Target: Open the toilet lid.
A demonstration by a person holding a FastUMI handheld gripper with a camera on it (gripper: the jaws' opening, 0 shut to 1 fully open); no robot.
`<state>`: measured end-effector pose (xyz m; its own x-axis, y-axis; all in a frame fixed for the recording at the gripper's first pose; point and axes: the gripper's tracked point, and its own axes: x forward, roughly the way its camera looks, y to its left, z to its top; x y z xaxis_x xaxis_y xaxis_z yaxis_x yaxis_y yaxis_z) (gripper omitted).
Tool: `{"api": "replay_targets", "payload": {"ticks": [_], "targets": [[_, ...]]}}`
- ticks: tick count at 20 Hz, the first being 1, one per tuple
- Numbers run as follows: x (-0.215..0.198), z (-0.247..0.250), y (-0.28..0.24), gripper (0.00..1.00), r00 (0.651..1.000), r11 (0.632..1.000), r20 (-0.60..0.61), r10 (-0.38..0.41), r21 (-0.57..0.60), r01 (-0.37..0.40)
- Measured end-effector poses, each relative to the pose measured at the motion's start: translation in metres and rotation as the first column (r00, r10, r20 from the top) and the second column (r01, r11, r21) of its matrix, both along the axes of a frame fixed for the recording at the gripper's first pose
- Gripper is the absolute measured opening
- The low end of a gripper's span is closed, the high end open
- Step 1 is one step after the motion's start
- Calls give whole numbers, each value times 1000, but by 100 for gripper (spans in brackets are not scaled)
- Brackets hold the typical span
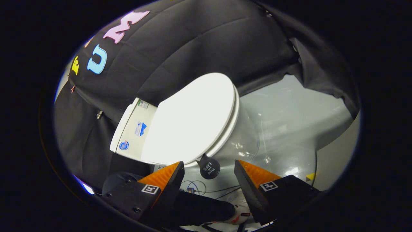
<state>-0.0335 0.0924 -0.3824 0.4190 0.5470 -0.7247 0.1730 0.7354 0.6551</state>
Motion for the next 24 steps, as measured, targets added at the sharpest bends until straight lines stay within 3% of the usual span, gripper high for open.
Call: {"api": "replay_targets", "payload": {"ticks": [2,6,11,12,13,19,23,24], "targets": [[-2,-19,5,92,999,1000,-43,12,-27,-13],[4,-30,24,44,998,999,-41,44,-14,-45],[2,-32,25,44,992,993,-49,118,-9,-119],[11,-18,4,39,993,995,-68,98,2,-98],[4,-36,16,33,992,996,-89,93,15,-92],[1,-33,17,33,981,982,-40,190,-4,-190],[-1,-33,14,19,973,974,-34,227,-6,-227],[3,-24,1,16,989,990,-52,137,27,-136]]}}
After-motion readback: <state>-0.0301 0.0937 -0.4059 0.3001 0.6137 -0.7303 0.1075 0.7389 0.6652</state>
